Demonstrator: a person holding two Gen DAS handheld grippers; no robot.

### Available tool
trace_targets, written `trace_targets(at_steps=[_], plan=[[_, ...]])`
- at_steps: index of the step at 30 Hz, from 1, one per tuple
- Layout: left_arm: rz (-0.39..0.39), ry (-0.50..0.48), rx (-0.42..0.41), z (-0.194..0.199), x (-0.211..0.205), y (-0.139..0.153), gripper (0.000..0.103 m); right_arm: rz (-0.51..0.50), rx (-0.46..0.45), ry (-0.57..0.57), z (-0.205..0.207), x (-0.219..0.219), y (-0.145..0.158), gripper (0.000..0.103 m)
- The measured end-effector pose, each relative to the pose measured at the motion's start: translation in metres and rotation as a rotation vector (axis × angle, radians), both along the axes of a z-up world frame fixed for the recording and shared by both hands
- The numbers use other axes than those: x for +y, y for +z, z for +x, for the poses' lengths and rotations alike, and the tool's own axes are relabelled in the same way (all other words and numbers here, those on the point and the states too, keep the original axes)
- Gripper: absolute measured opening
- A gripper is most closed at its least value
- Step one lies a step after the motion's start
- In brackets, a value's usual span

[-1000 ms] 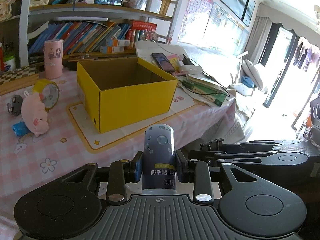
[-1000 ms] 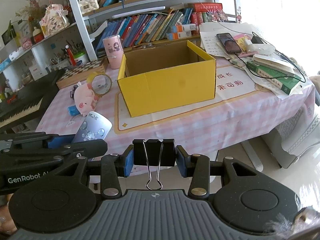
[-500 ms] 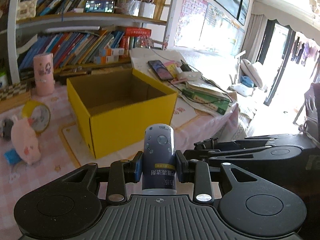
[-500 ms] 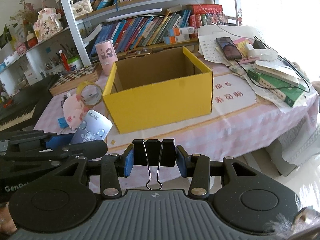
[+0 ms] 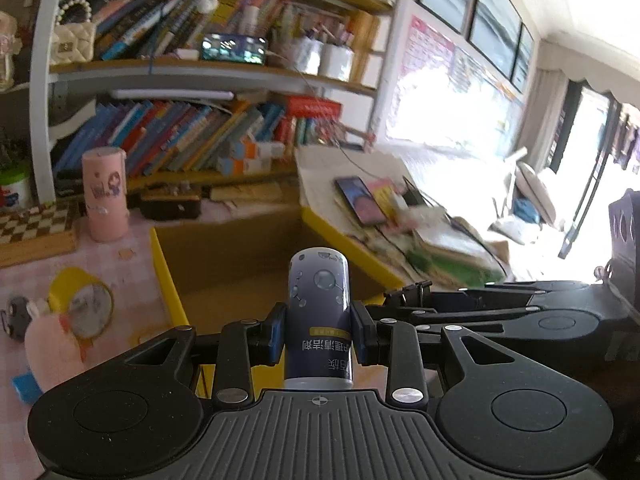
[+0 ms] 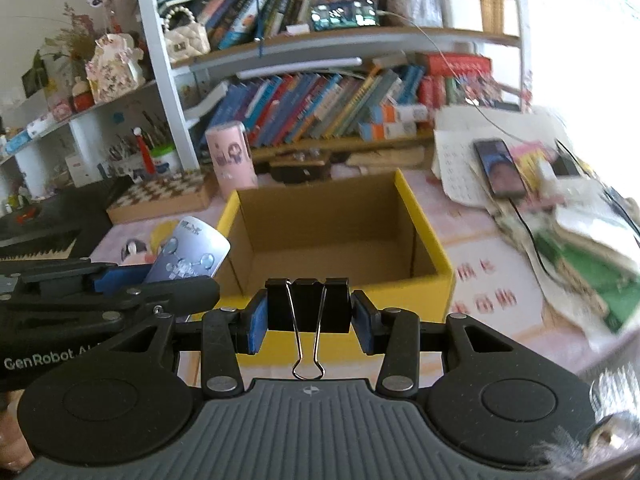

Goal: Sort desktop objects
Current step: 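Carry the spray bottle in the left tool while the right tool carries the clip to the yellow box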

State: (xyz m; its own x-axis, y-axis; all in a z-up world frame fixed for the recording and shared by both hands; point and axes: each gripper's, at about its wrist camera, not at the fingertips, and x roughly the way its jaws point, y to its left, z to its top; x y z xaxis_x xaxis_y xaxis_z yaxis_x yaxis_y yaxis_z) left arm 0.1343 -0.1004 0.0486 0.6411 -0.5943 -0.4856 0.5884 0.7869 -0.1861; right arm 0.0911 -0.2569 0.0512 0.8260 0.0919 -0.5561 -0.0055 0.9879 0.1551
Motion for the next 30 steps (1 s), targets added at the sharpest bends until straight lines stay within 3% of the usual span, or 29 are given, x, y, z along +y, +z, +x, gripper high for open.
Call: trace_targets(at_steps=[5,12,16,20,30], plan=[[-0.034,0.069,-0.021,0.031,-0.010,0.007,0.031,-0.032,-0.041,0.066,0.042,-0.013,0.008,0.040],[-0.015,0.144,-0.035,0.070,-0.031,0.005,0.031,-0.073,-0.051,0.146,0.099,-0.034,0.006,0.040],[0.004,0.185,0.000,0.098,-0.041,-0.006,0.031,-0.129,-0.036,0.216,0.128,-0.039,-0.004,0.040],[0.059,0.216,0.054,0.125,-0.050,-0.024,0.031,-0.211,0.010,0.319,0.160,-0.041,-0.020,0.040],[0.273,0.181,0.140,0.162,-0.076,-0.065,0.031,-0.565,0.165,0.638,0.216,-0.012,-0.074,0.040]])
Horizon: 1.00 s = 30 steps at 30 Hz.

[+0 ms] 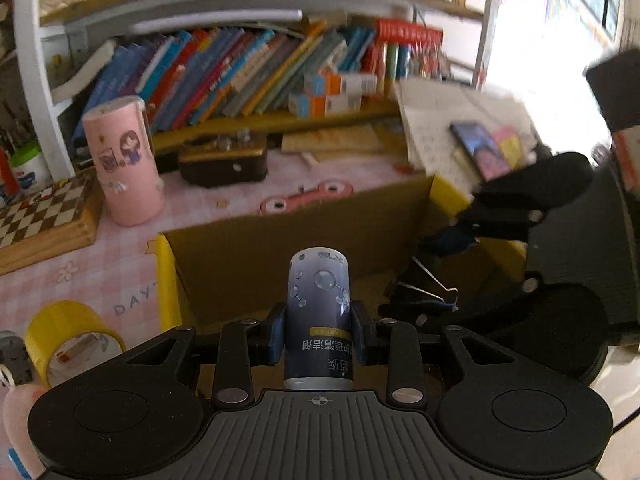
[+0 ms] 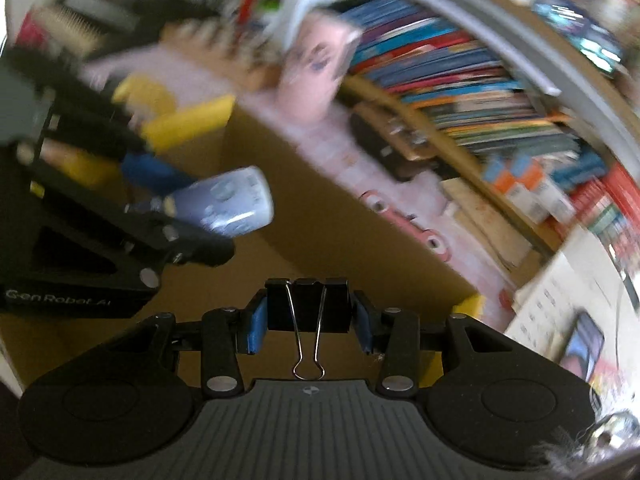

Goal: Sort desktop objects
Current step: 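Carry the spray bottle in the left tool while the right tool carries the clip to the yellow box, then open the left tool over the box while the right tool releases the clip inside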

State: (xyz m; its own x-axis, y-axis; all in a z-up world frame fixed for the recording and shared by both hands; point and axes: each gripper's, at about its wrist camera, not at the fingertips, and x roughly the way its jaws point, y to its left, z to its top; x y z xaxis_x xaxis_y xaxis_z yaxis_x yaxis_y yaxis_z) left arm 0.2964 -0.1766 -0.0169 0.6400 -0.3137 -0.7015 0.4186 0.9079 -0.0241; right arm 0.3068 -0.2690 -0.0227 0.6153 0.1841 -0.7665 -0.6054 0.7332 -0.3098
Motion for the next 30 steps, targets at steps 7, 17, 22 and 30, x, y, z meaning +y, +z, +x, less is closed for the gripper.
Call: trace_targets(at_steps=[7,17,22,30], plan=[[0.051,-0.011,0.072,0.008,-0.007,-0.006,0.031,-0.168,0.038,0.156,0.005,0.018,-0.031,0.041],[0.051,0.004,0.077,0.010,-0.007,-0.006,0.032,-0.173,0.091,0.172,0.012,0.016,-0.034,0.040],[0.039,0.021,0.039,0.006,-0.004,-0.003,0.040,-0.131,0.085,0.163,0.014,0.013,-0.027,0.055],[0.007,0.074,-0.036,-0.006,-0.001,0.008,0.058,-0.049,0.061,0.136,0.006,0.000,-0.009,0.059]])
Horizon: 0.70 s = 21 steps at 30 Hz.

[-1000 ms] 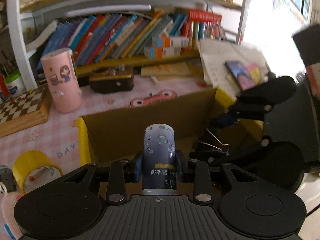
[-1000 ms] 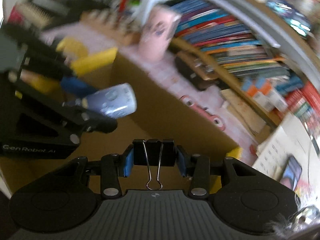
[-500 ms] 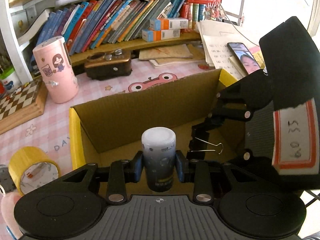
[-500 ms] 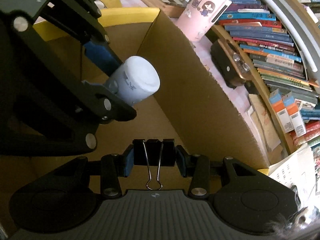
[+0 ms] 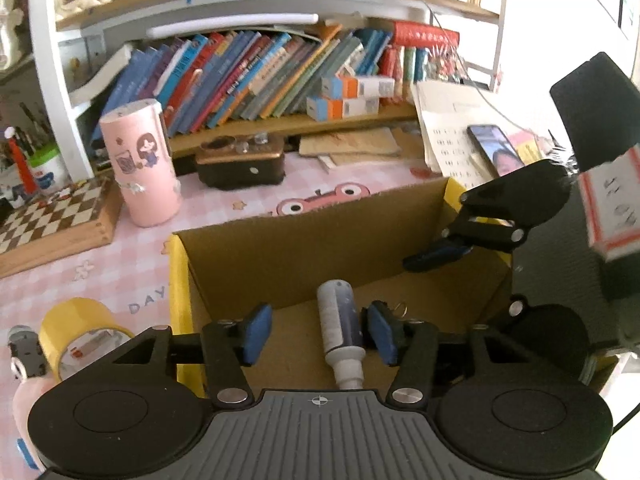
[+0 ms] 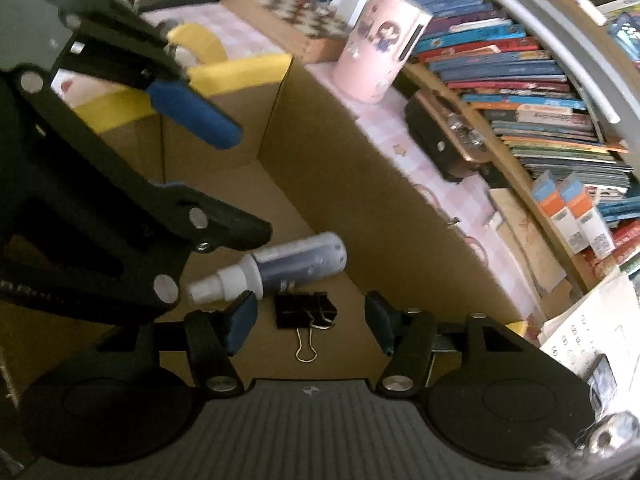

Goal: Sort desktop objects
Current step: 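Open the left tool over the box while the right tool releases the clip inside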

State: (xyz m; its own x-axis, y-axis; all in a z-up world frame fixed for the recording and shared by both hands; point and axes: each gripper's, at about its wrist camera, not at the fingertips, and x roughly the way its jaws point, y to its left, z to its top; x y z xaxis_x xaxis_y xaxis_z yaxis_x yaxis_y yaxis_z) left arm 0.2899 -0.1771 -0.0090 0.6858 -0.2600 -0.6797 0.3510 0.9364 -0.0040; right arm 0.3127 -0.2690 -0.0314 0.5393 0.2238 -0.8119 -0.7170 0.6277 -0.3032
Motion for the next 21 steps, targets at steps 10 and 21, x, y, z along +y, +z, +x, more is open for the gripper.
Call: trace_targets(at_steps=[10,21], plan=[[-0.091,0.059,-0.175,-0.042,0.014,0.047,0.079,0.233,-0.142,-0.170,-0.032,-0.027,0.060,0.066],[-0.099,0.081,-0.304,-0.094,0.041,0.066,0.096,0.488,-0.310,-0.543,-0.098,-0.054,0.095,0.077]])
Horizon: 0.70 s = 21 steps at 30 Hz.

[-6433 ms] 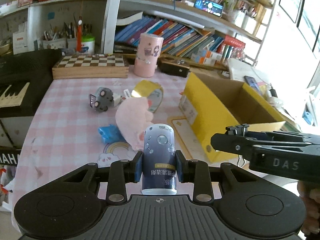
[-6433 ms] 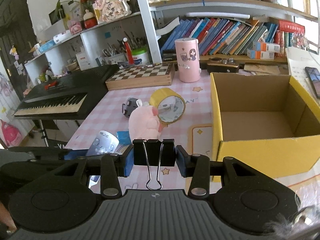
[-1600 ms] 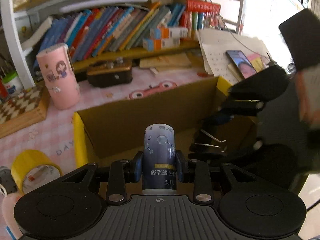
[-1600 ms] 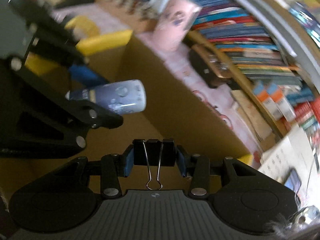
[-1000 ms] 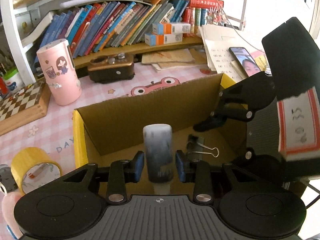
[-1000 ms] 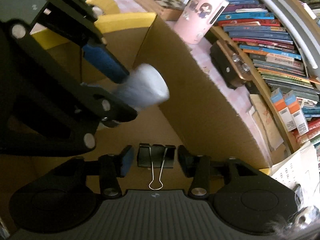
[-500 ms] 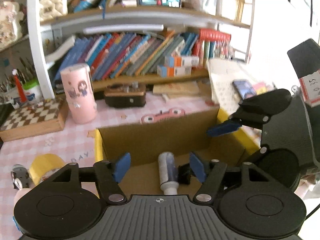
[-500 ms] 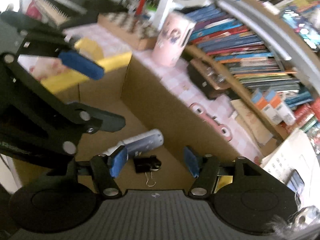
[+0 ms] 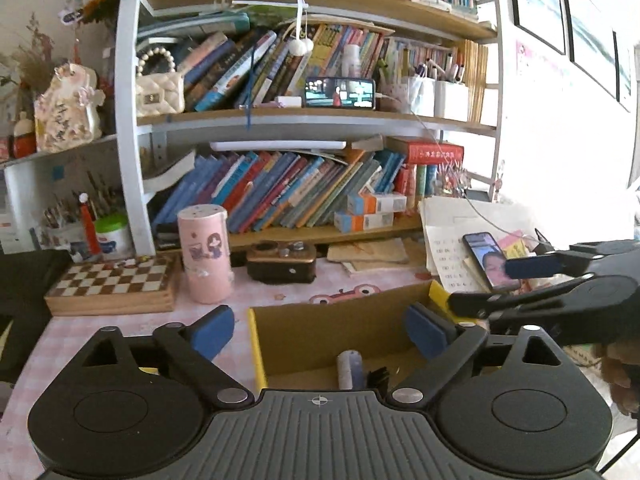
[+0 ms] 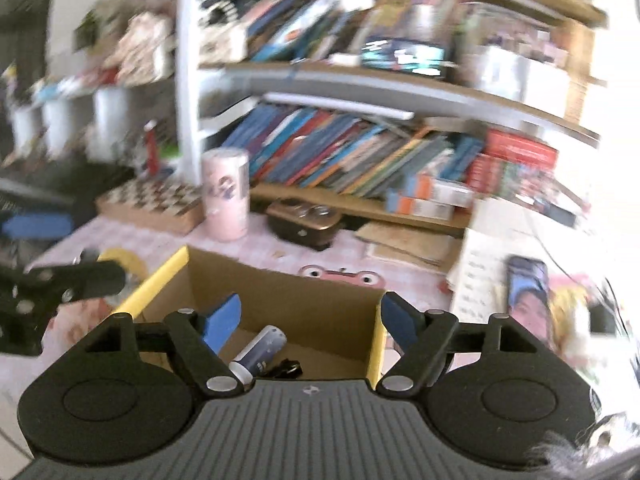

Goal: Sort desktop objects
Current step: 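Open the left tool over the box while the right tool releases the clip inside, then withdraw both tools from the yellow box back over the table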

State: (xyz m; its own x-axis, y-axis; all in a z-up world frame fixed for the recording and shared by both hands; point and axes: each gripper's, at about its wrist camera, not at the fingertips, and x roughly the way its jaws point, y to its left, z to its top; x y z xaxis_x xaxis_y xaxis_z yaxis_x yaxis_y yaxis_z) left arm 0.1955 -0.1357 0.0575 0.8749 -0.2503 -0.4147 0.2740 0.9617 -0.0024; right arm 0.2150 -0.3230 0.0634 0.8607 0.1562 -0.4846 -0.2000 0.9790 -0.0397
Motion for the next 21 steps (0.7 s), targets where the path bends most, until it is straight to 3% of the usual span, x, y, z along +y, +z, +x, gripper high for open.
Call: trace_targets(at_steps=[9,21], plan=[[-0.012,0.000,0.015,-0.032,0.031,-0.012,0.100,0.014,-0.042,-0.202,-0.060,0.022,-0.013,0.081],[0.006,-0.039,0.077,-0.076,0.075,-0.035,0.101,0.051,0.049,-0.346,-0.120,0.077,-0.040,0.082]])
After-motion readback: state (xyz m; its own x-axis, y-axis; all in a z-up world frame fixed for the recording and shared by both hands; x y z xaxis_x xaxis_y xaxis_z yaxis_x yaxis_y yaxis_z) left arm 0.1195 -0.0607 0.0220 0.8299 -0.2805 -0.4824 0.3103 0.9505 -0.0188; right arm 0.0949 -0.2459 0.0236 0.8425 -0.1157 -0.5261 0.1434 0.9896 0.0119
